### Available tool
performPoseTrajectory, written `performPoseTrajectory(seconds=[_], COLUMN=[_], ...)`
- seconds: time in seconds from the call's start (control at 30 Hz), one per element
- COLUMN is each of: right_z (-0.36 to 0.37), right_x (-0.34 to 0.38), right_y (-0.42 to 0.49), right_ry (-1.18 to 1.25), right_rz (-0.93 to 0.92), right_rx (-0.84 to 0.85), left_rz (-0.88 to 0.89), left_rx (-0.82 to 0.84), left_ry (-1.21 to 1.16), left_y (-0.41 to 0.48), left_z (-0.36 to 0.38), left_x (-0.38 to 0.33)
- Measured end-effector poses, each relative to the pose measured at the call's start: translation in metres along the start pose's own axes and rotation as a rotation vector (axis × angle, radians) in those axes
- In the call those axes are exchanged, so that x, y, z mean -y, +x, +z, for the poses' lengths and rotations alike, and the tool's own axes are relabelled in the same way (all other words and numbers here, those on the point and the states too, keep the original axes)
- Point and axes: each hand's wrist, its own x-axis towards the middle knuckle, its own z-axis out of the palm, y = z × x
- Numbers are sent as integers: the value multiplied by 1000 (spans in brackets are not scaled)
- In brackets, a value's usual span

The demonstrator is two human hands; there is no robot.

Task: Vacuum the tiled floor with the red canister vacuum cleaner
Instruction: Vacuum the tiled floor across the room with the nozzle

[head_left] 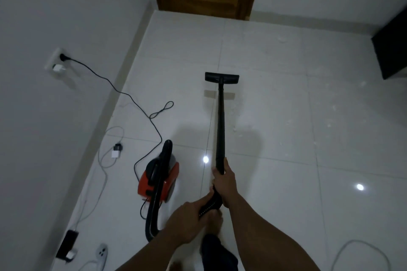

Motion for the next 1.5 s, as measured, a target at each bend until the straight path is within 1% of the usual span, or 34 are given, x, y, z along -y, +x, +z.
performPoseTrajectory(seconds=[0.17,0.33,0.43,0.57,0.73,0.83,1.0,1.3,1.37,1.43,1.5], right_z=[11,29,34,35,30,27,17,-16,-22,-38,-52], right_x=[-75,-150,-187,-231,-269,-282,-284,-248,-244,-265,-266], right_y=[-60,-123,-142,-175,-199,-209,-210,-177,-159,-111,-86], right_ry=[15,6,-6,30,90,98,113,162,111,3,-20], right_rz=[24,91,115,167,229,261,273,296,286,281,269], right_rx=[-18,-52,-69,-78,-90,-113,-101,-62,-80,-99,-85], left_rz=[-9,-10,-11,-38,-44,-53,-45,-61,-71,-92,-105], left_rx=[61,100,134,202,265,286,298,273,274,269,274], left_ry=[12,56,31,44,47,77,95,64,56,47,24], left_y=[-75,-152,-179,-216,-239,-246,-242,-193,-176,-153,-134], left_z=[35,66,82,104,129,142,151,152,154,155,157], left_x=[25,54,76,86,98,104,98,70,62,49,37])
